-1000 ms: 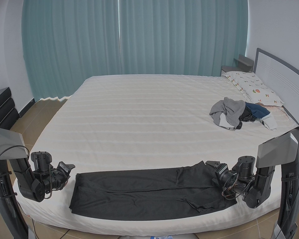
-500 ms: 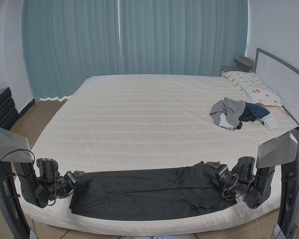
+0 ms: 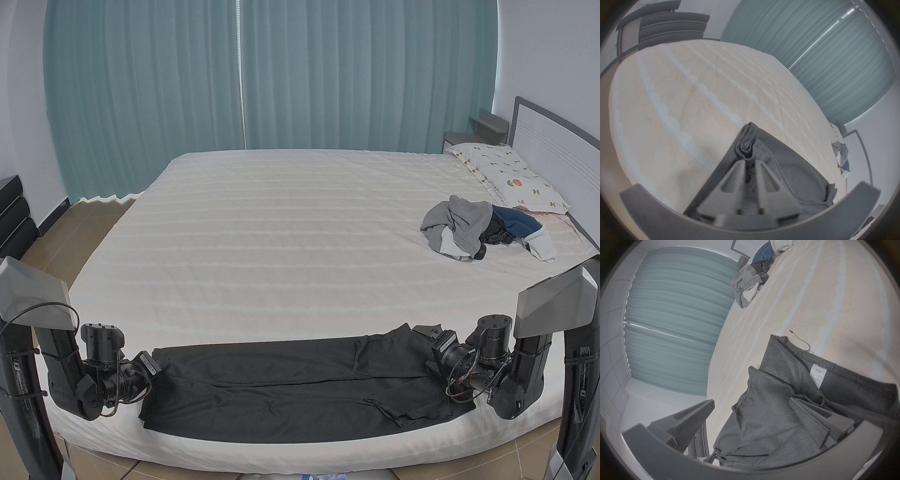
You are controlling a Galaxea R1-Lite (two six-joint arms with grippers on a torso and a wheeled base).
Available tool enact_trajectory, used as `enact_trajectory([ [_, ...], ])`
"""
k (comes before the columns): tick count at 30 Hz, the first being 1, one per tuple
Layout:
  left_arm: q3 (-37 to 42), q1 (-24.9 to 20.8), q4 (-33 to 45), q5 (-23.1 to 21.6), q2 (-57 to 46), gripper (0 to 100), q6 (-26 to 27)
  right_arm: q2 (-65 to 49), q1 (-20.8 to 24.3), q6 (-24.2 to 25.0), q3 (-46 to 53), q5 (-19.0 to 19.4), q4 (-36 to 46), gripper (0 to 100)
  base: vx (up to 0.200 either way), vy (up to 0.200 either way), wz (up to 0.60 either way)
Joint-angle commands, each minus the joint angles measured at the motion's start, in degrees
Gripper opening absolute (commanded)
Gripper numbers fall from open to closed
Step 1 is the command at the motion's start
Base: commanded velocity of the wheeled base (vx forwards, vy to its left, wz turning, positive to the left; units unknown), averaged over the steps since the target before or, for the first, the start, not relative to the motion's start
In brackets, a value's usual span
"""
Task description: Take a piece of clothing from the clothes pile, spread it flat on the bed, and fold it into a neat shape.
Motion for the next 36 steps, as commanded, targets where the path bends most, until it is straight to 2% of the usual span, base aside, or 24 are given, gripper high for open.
enact_trajectory([
  [1, 0.62, 0.07, -0.02, 1.46, -0.08, 0, 1.69, 0.0, 0.01, 0.0, -0.04, 0.02, -0.93, 100, 0.0, 0.0, 0.0],
  [6, 2.03, 0.15, 0.07, 3.65, -0.08, 0, 5.2, -0.08, 0.01, 0.0, 0.05, -0.07, -0.93, 100, 0.0, 0.0, 0.0],
  [16, 3.96, 0.15, -0.11, 4.18, 0.01, 0, 8.63, -0.08, 0.01, 0.0, 0.05, -0.16, -0.93, 100, 0.0, 0.0, 0.0],
  [24, 4.23, 0.15, 0.07, 4.18, 0.01, 0, 9.07, -0.17, 0.01, 0.0, 0.05, -0.16, -0.93, 100, 0.0, 0.0, 0.0],
  [25, 4.23, 0.15, -0.02, 4.27, 0.01, 100, 9.07, -0.17, 0.01, 0.0, 0.05, -0.16, -0.93, 100, 0.0, 0.0, 0.0],
  [30, 3.88, 0.42, -0.11, 4.18, -1.22, 100, 9.16, -0.35, 0.01, 0.0, 0.05, -0.16, -0.93, 100, 0.0, 0.0, 0.0],
  [36, 1.77, 2.88, 0.77, 2.69, -6.67, 100, 8.54, -0.44, 0.01, 0.0, 0.14, -0.16, -0.93, 100, 0.0, 0.0, 0.0],
])
